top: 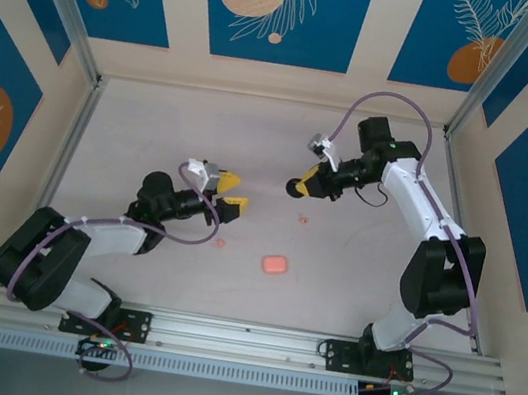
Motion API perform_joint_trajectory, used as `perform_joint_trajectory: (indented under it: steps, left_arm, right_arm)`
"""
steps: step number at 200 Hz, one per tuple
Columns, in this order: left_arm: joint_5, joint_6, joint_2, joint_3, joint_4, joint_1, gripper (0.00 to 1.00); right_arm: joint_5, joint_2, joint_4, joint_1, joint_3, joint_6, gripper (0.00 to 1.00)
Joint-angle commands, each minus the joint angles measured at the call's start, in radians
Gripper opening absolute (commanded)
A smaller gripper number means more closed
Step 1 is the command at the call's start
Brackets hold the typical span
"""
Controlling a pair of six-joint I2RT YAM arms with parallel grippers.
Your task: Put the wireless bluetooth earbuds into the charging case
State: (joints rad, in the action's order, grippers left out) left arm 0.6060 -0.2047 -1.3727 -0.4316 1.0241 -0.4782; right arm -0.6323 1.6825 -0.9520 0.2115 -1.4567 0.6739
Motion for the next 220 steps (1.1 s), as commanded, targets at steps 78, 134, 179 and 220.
perform_joint_trajectory:
  steps: [78, 134, 179, 220]
  left_arm:
    - [-0.304, 0.184, 0.161, -0.186, -0.797, -0.013, 0.67]
    - [-0.361, 0.248, 0.136, -0.308, -1.088, -0.03, 0.67]
    - [-0.395, 0.306, 0.08, -0.377, -1.214, -0.049, 0.67]
    - [-0.411, 0.343, 0.035, -0.436, -1.306, -0.07, 0.66]
  right_arm:
    - [0.15, 0.295, -0.156, -0.186, -0.063, -0.075, 0.1]
    - [0.187, 0.448, -0.24, -0.195, -0.184, -0.058, 0.1]
    - [0.214, 0.524, -0.283, -0.207, -0.248, -0.054, 0.1]
    - [0.235, 0.573, -0.314, -0.221, -0.287, -0.041, 0.12]
